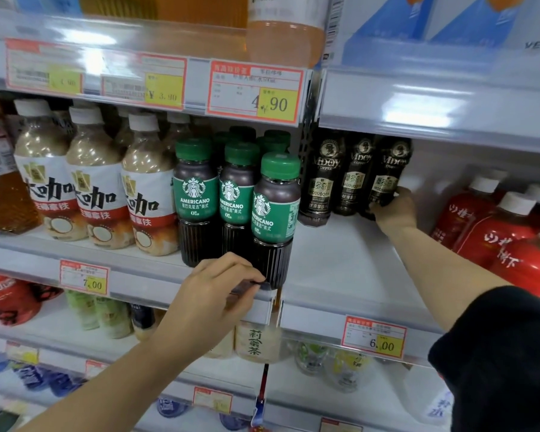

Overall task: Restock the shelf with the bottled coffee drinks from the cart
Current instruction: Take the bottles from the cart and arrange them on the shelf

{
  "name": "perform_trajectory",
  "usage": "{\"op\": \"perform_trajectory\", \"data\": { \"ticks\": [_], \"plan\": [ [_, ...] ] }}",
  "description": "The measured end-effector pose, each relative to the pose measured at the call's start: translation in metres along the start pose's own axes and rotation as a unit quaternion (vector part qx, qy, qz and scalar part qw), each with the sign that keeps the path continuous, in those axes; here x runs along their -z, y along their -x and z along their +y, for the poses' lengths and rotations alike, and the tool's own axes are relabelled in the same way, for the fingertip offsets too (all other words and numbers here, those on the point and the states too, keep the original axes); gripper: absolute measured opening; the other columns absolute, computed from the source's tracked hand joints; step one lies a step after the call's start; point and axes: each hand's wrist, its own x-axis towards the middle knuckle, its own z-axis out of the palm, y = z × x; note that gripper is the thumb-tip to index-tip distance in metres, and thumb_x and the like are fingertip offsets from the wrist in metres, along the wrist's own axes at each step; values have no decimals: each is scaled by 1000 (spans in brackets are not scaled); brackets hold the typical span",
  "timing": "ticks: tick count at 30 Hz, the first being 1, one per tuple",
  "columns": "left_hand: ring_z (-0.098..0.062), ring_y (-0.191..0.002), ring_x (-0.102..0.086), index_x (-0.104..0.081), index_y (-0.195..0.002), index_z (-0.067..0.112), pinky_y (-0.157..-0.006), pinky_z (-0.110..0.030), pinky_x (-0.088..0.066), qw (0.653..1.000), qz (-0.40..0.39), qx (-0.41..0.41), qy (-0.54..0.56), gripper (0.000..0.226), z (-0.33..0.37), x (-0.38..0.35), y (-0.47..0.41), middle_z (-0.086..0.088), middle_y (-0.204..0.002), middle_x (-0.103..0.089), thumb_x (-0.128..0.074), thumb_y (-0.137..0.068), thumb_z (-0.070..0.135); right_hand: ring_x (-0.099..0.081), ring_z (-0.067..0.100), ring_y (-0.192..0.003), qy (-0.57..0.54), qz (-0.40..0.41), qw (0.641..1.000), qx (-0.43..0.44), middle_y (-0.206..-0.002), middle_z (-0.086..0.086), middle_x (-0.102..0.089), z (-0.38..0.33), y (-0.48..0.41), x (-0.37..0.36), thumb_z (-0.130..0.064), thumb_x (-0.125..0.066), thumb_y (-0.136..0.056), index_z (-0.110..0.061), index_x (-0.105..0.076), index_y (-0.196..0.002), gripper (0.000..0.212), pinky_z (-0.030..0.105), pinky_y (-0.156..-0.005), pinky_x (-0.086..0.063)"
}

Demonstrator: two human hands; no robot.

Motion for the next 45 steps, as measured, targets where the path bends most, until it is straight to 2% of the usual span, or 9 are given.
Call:
{"op": "perform_trajectory", "data": {
  "ticks": [9, 13, 17, 21, 25, 32, 37, 41, 45],
  "plan": [
    [-5, -84, -60, -56, -103, 33, -75, -38, -55, 1000, -11, 5, 12, 18, -1, 1, 0, 20, -101, -52, -47, -87, 34, -53, 31, -116, -11, -78, 997, 5, -127, 16, -56, -18, 24, 21, -8, -67, -83, 0, -40, -130, 55, 27, -83, -40],
    [2, -85, -53, -64, -100, 23, -74, -40, -55, 1000, 5, -1, 4, 24, -1, 0, -2, 19, -98, -53, -47, -87, 33, -60, 24, -105, -5, -128, 987, 97, -116, 10, -64, -47, 83, 49, -16, -69, -81, -6, -54, -125, 47, 32, -93, -47],
    [-2, -88, -51, -67, -99, 17, -80, -39, -51, 1000, 19, -15, -6, 26, 9, 7, 2, 13, -98, -54, -46, -87, 27, -56, -2, -68, -63, -118, 968, 215, -80, -11, -65, -68, 189, 75, -13, -66, -84, -22, -64, -100, 18, 11, -67, -44],
    [-9, -90, -54, -67, -98, 13, -81, -36, -49, 1000, 24, -12, 8, 22, 10, 19, 32, 7, -96, -58, -50, -88, 21, -59, -1, -72, -54, -215, 930, 294, -76, -16, -66, -68, 275, 57, -13, -67, -83, -23, -69, -87, 11, 9, -64, -44],
    [-11, -92, -56, -68, -99, 10, -82, -29, -46, 997, 14, 65, 35, 26, -13, 30, 89, 5, -96, -61, -48, -90, 23, -54, -7, -69, 2, -342, 892, 294, -76, -21, -60, -54, 325, -9, -23, -60, -82, -20, -68, -88, 10, 9, -63, -42],
    [-11, -81, -56, -65, -94, 14, -70, -23, -44, 958, -36, 282, 43, 22, -90, 70, 242, 1, -89, -63, -47, -84, 23, -58, 8, -66, 80, -504, 829, 230, -76, -3, -69, -34, 418, -166, -28, -58, -82, -21, -70, -89, 16, 28, -64, -48],
    [-9, -78, -58, -65, -99, 19, -67, -17, -44, 894, -71, 442, 22, 19, -143, 113, 376, 10, -92, -60, -54, -84, 15, -65, 15, -75, 113, -603, 774, 153, -83, -6, -70, -29, 512, -288, -29, -59, -81, -23, -70, -95, 18, 35, -74, -54],
    [-10, -78, -60, -68, -102, 18, -66, -22, -47, 826, -96, 556, -10, 21, -176, 144, 462, 17, -91, -54, -60, -87, 6, -59, 11, -75, 152, -648, 738, 113, -88, -6, -64, -18, 581, -371, -18, -60, -86, -16, -67, -103, 18, 24, -67, -47],
    [-15, -81, -62, -69, -102, 17, -69, -23, -43, 777, -108, 619, -37, 20, -209, 160, 533, 10, -93, -63, -59, -88, 7, -57, 15, -81, 187, -687, 701, 46, -98, 6, -66, 2, 641, -434, -13, -59, -87, -9, -65, -109, 23, 18, -67, -38]
  ]
}}
